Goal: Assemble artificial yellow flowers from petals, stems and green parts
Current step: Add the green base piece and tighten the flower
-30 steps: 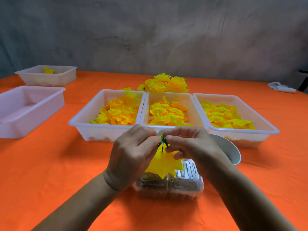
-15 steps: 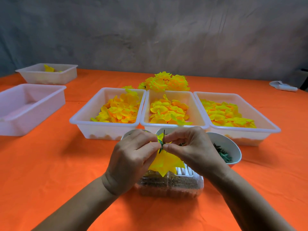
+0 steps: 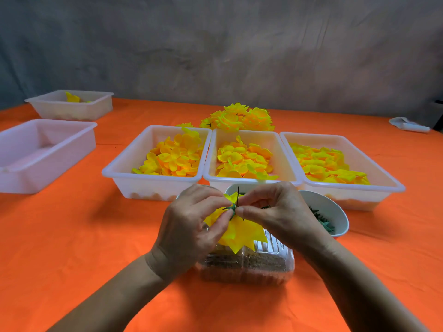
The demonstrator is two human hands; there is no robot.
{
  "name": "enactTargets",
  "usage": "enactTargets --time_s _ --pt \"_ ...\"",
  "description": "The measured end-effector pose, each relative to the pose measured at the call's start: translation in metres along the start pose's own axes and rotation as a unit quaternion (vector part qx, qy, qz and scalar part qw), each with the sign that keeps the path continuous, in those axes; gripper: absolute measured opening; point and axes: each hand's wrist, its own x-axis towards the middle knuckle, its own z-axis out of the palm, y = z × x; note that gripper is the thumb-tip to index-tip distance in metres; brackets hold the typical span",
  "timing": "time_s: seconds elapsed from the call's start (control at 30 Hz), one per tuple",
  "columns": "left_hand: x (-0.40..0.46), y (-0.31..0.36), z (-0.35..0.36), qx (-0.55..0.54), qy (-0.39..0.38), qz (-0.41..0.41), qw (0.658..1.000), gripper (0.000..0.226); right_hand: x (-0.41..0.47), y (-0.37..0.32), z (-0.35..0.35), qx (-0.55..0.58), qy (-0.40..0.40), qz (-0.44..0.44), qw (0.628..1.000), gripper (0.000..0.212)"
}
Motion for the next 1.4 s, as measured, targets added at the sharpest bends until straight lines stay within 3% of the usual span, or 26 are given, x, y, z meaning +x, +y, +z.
enactTargets --time_s 0.2,0.37,0.53,0.73,0.9,1.03,1.2,1.3,1.4 --pt "0.007 0.004 0.000 -0.050 -0.010 -0.051 0.997 0.021 0.000 0.001 0.000 -0.002 0.001 -0.016 1.000 0.004" --pt "0.010 0.004 -0.002 -0.082 -0.042 -0.090 0.992 0.012 0.000 0.004 -0.002 -0.019 0.000 -0.023 1.000 0.004" --pt "0.013 0.004 -0.005 -0.095 -0.075 -0.130 0.984 0.011 -0.001 0.008 -0.001 -0.020 0.005 -0.035 0.999 0.019" --pt "0.018 0.002 -0.006 -0.082 -0.093 -0.135 0.983 0.009 0.000 0.009 0.001 -0.031 0.011 -0.036 0.999 0.012" --pt "0.016 0.001 -0.005 -0.092 -0.101 -0.142 0.980 0.011 -0.001 0.011 0.003 -0.035 0.009 -0.049 0.998 0.019" --pt "0.014 0.002 -0.004 -0.077 -0.112 -0.143 0.980 0.012 -0.003 0.017 0.009 -0.057 0.032 -0.047 0.997 0.004" --pt "0.016 0.006 -0.008 -0.088 -0.133 -0.185 0.970 0.015 -0.005 0.017 0.002 -0.001 -0.003 -0.010 1.000 0.010" --pt "0.016 0.005 -0.013 -0.107 -0.117 -0.209 0.965 0.011 -0.005 0.019 -0.006 0.039 0.015 -0.016 0.999 0.018" --pt "0.018 0.002 -0.017 -0.116 -0.080 -0.223 0.964 0.010 -0.005 0.020 -0.006 0.027 0.042 -0.028 0.998 0.011"
